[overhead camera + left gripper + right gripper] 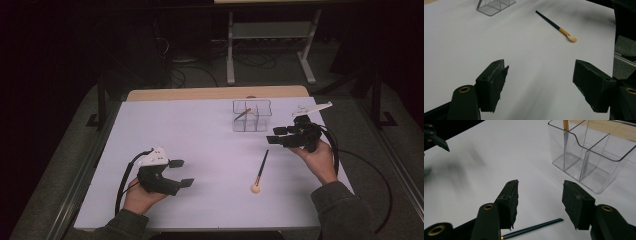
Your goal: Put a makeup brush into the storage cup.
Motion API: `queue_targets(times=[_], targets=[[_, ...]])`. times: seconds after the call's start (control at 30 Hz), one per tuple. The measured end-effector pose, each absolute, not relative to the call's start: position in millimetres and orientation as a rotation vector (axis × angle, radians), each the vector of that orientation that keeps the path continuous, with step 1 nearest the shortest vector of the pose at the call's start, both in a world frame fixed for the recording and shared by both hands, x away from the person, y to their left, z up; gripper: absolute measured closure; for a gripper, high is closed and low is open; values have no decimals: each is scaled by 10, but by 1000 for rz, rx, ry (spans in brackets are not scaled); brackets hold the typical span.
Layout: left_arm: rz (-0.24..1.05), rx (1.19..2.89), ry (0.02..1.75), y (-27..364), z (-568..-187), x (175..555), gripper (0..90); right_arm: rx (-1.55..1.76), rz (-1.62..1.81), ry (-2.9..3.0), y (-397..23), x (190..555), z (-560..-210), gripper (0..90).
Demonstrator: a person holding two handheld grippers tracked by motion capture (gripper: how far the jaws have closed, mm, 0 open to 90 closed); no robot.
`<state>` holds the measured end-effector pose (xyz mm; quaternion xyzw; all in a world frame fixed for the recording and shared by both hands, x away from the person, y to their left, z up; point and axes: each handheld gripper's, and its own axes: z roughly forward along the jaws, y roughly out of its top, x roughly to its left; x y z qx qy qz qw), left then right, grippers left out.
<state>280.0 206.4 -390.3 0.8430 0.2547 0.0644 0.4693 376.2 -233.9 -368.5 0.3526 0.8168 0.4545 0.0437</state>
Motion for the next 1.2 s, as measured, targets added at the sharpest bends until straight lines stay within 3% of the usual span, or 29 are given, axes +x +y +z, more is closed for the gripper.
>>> queue_targets(times=[1.2], targets=[[140,2081,573,1744,-3853,2859,257,1054,1401,2517,-2400,3569,-3775,425]])
